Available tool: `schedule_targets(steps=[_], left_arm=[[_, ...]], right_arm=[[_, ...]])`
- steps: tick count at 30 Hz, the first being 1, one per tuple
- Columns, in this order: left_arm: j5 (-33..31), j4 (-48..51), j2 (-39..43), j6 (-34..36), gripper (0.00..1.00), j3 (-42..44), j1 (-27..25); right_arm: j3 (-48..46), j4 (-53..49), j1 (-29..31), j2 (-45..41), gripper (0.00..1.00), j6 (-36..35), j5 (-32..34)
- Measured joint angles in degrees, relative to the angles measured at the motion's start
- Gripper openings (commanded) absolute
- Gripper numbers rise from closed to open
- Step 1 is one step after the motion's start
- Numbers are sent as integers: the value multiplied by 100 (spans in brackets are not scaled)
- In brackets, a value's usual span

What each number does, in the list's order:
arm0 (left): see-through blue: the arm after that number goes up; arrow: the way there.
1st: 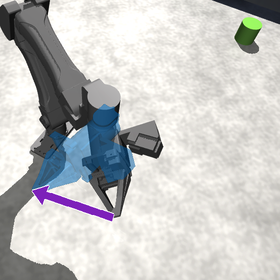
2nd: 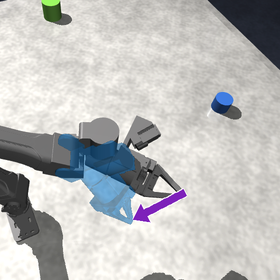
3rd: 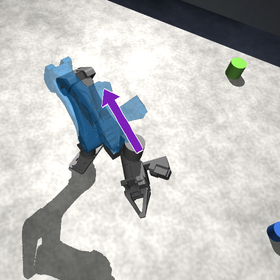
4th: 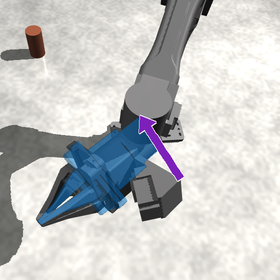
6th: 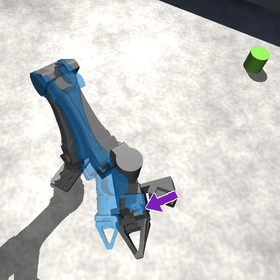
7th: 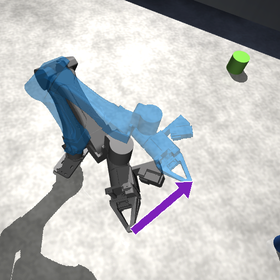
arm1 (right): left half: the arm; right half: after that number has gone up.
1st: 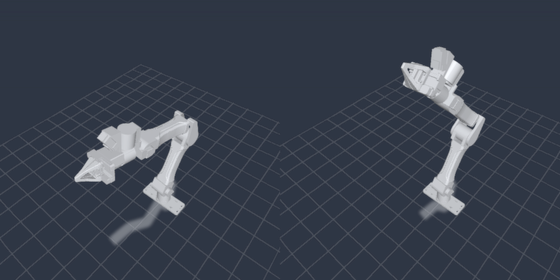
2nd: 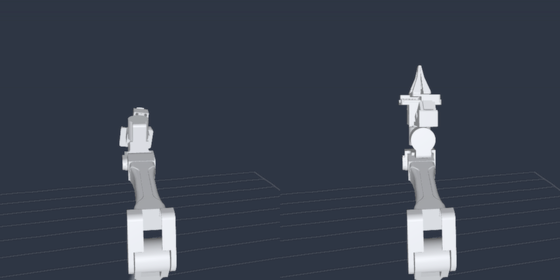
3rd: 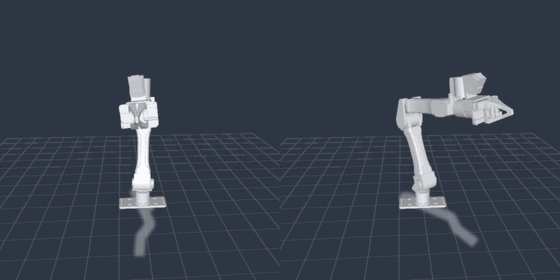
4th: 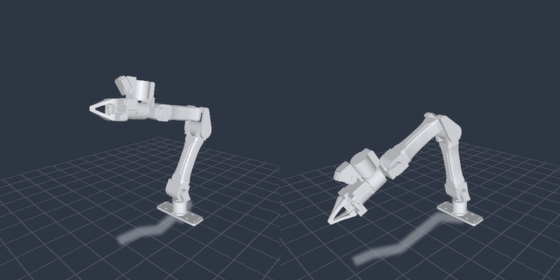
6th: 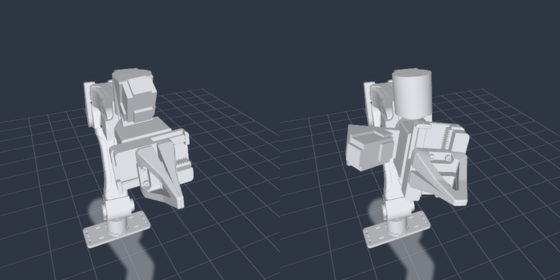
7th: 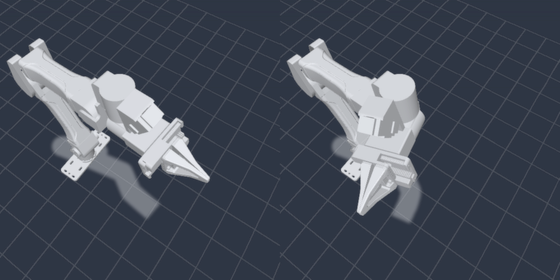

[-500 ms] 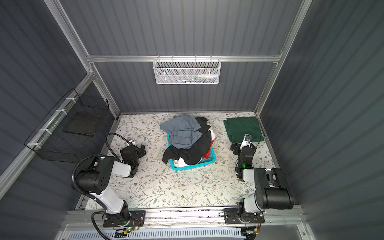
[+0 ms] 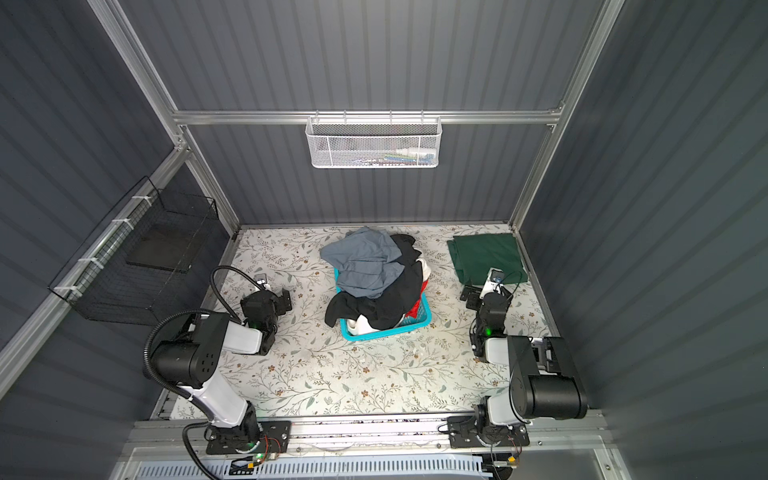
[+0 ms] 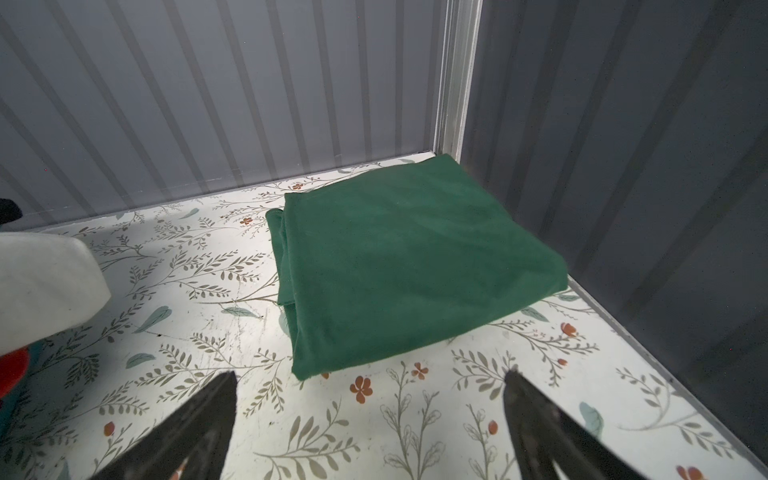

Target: Fold and stack the t-shirts

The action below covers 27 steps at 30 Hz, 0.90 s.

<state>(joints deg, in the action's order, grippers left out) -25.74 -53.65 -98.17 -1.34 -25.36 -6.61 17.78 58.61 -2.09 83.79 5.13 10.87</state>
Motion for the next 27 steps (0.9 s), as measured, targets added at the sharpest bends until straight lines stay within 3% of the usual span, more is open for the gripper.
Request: schedule_targets(steps=[21,25,27], left_arm=[[-142,-59,15,28,100,17,-107],[-654,616,518,83,100,-70,-479],[-846,951,935,74,100,-232,-647]], right_arm=[[-15,-2,153,-37,99,-37,240],[-68,-59,293,-190,99,-118,396],[39,-634,400,-522,99,-125,686]])
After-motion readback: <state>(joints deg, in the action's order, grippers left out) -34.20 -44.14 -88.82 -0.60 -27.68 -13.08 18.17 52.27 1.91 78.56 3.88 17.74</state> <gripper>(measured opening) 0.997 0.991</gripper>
